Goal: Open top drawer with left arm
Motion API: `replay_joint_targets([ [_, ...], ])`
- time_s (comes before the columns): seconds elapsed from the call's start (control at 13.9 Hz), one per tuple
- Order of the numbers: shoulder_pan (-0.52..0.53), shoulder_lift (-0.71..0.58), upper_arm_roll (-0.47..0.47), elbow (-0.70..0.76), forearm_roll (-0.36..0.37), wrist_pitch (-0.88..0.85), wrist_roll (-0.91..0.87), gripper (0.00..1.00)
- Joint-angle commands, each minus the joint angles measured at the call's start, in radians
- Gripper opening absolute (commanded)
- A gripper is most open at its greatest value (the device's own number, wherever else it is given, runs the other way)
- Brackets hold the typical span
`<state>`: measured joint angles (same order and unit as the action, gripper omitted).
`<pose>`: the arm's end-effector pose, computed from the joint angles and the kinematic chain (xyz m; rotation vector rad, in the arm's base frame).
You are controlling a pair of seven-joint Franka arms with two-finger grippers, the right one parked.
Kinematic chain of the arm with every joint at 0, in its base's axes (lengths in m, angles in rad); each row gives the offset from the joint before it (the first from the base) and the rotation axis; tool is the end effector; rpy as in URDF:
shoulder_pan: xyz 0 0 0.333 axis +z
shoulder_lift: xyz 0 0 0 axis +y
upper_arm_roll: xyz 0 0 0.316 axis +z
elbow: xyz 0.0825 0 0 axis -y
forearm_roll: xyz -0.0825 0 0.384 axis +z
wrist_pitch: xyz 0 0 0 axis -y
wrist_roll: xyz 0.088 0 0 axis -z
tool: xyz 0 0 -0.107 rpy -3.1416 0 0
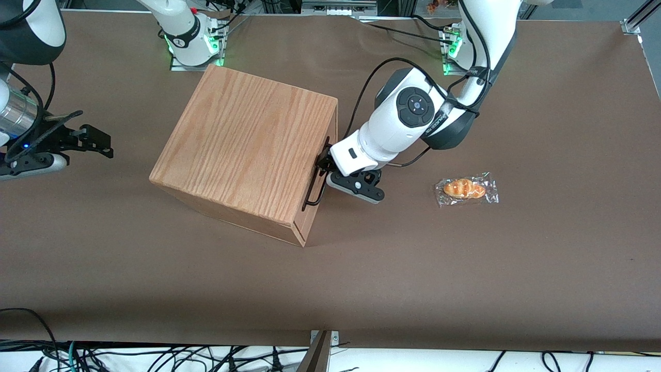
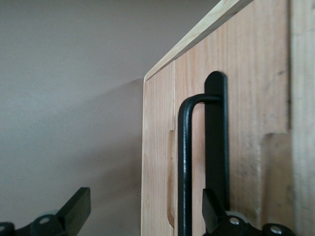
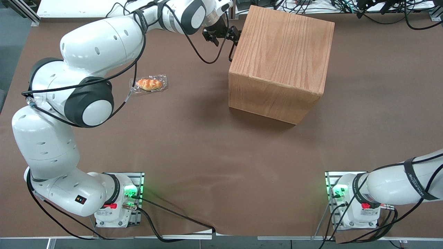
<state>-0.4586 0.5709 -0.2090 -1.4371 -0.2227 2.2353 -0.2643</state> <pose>0.5896 -0.4348 0.3904 2.7476 -0.3314 0.1058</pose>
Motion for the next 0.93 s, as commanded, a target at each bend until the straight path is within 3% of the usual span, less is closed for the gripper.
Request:
replay_joint_targets([
  [0.0, -0.011, 0.024, 0.011, 0.021, 0.029, 0.010, -0.009, 1.00],
  [0.29, 0.000, 0.034, 0.011, 0.018, 0.100, 0.006, -0.018, 1.00],
  [0.65, 0.001, 0.029, 0.016, 0.004, 0.103, -0.008, -0.021, 1.00],
  [0.86, 0.023, 0.021, 0.017, 0.004, 0.146, -0.049, -0.021, 1.00],
])
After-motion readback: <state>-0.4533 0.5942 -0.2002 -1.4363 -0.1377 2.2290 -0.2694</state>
